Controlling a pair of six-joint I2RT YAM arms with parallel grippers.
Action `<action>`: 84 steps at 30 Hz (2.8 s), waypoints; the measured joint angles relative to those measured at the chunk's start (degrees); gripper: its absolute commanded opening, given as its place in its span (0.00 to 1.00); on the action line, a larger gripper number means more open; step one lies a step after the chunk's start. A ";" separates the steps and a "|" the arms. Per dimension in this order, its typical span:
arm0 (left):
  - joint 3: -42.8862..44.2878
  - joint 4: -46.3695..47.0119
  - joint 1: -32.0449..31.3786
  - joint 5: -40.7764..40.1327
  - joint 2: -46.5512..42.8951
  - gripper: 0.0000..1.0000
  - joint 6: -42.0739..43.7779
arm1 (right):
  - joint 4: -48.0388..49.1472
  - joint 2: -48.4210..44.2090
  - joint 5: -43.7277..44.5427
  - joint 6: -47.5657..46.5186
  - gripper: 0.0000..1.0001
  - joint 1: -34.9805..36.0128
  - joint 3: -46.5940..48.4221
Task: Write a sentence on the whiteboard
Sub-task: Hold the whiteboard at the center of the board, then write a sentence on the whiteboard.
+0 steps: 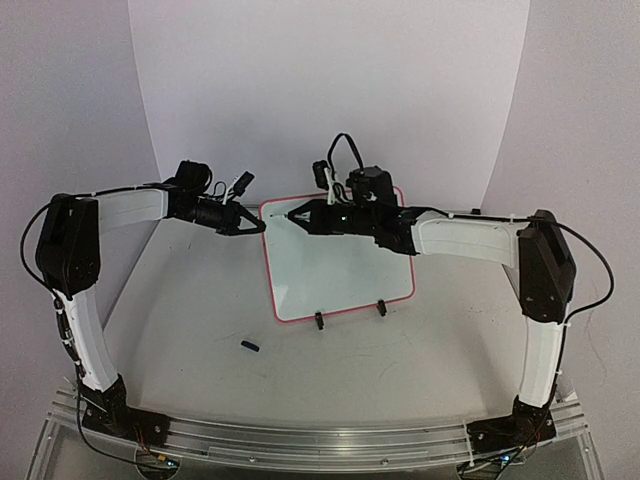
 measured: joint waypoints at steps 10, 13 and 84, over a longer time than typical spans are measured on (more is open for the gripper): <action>0.00 -1.12 0.04 0.36 0.13 0.00 3.91 | 1.43 0.37 0.12 0.90 0.00 -0.26 0.02; 0.00 -1.18 0.04 0.55 0.13 0.00 4.69 | 2.00 0.94 0.04 1.39 0.00 -0.52 0.80; 0.00 -2.73 0.02 0.57 -0.13 0.00 7.32 | 6.76 1.14 -3.99 4.68 0.00 -0.86 -1.51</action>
